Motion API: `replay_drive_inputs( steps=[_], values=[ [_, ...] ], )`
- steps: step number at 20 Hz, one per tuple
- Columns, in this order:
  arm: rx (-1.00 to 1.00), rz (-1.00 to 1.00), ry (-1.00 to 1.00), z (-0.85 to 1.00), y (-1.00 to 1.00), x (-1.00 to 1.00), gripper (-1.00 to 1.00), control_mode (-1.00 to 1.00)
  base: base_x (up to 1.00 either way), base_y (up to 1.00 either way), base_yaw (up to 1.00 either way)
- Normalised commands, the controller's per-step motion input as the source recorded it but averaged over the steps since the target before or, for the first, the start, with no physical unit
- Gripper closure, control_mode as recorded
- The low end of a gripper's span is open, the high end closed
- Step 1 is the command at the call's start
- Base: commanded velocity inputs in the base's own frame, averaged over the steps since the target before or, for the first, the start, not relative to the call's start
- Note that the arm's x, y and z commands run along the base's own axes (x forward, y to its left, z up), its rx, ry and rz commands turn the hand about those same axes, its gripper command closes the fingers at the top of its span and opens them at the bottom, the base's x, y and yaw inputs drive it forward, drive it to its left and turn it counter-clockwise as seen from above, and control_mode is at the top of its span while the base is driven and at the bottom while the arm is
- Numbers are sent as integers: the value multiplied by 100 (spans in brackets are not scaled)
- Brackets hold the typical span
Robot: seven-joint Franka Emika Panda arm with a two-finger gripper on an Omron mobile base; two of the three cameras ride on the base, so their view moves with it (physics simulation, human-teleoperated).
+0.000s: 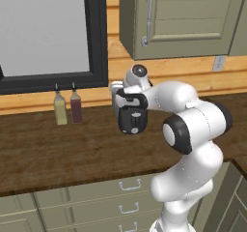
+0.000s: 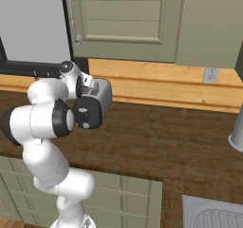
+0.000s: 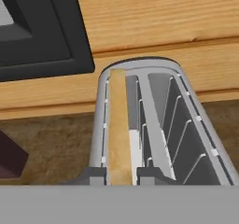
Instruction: Start the toaster. Once the lever pops up, take the bread to the plate on the dining counter.
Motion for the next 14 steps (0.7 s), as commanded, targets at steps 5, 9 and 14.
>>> replay_drive_inputs(
  steps=[5, 9, 14],
  values=[
    [0, 0, -5, 100, 0, -11, 100, -100, 0, 0, 0],
    [0, 0, -1, 96, -2, -34, 100, -100, 0, 0, 0],
    [2, 0, 0, 43, -3, -77, 100, -100, 0, 0, 0]
  ],
)
